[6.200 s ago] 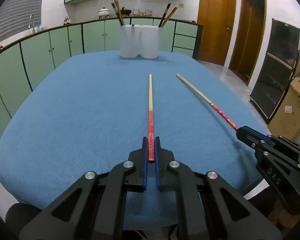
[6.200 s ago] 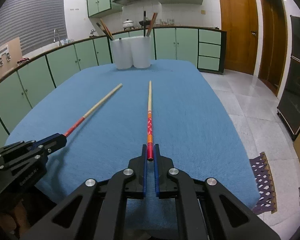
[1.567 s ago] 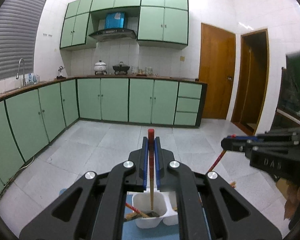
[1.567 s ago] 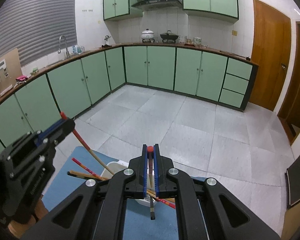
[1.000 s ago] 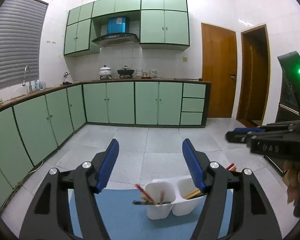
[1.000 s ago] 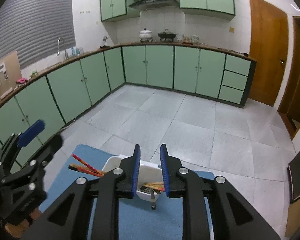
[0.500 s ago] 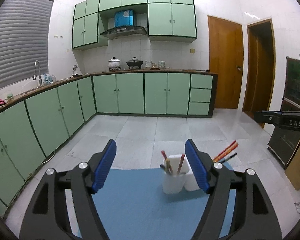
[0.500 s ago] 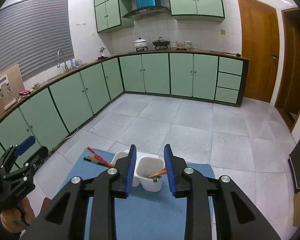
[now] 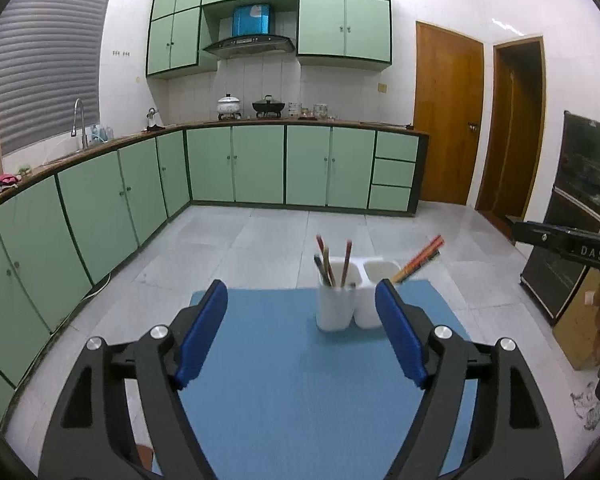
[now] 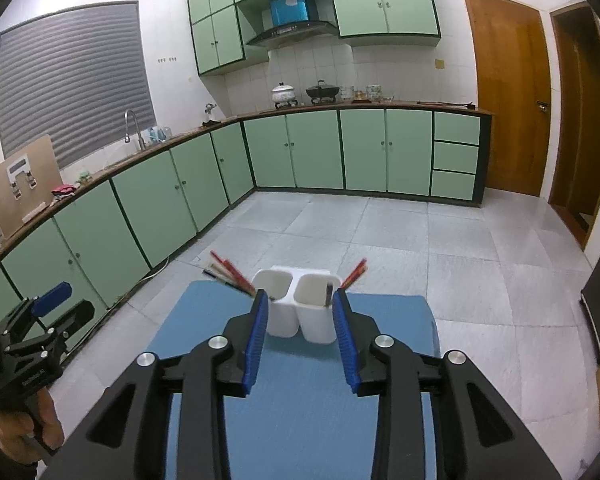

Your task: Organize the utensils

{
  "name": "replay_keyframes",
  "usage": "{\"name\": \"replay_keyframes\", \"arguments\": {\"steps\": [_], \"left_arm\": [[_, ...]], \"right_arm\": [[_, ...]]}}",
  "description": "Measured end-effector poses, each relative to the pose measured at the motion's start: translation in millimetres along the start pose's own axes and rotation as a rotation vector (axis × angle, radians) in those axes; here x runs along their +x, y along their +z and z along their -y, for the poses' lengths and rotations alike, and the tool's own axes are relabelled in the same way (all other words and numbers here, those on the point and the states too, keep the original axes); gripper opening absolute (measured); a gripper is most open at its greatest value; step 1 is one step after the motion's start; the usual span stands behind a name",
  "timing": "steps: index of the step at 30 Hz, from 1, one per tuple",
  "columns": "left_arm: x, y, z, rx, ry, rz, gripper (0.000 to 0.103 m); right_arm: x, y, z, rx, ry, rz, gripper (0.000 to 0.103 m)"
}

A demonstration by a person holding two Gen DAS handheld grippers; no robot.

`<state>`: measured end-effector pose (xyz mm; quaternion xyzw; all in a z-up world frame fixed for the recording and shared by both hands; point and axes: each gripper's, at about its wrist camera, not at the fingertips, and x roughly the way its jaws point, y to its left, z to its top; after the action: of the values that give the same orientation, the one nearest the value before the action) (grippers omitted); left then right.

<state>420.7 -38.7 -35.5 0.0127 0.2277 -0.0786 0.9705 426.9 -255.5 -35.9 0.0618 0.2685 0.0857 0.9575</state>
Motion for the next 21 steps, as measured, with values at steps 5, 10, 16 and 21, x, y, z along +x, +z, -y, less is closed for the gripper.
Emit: {"name": "replay_keyframes", "arguments": {"steps": [5, 10, 16, 21], "left_arm": [[-34, -29, 2, 0.0, -0.006, -0.029, 0.076], [-70, -53, 3, -0.017, -0.001, -0.042, 0.085], [-131, -85, 7, -0.035, 0.026, -0.016, 0.089], [-177, -108, 16, -0.019, 0.04, -0.009, 0.091]], "right_arm": [[-34, -35, -4, 0.0, -0.004, 0.033, 0.041], [-83, -77, -27, -0.044, -0.042, 0.11, 0.056], [-144, -126, -57, -0.083, -0.064, 0.189, 0.072], [-185, -164, -76, -0.052, -0.054, 0.193, 0.083]]}}
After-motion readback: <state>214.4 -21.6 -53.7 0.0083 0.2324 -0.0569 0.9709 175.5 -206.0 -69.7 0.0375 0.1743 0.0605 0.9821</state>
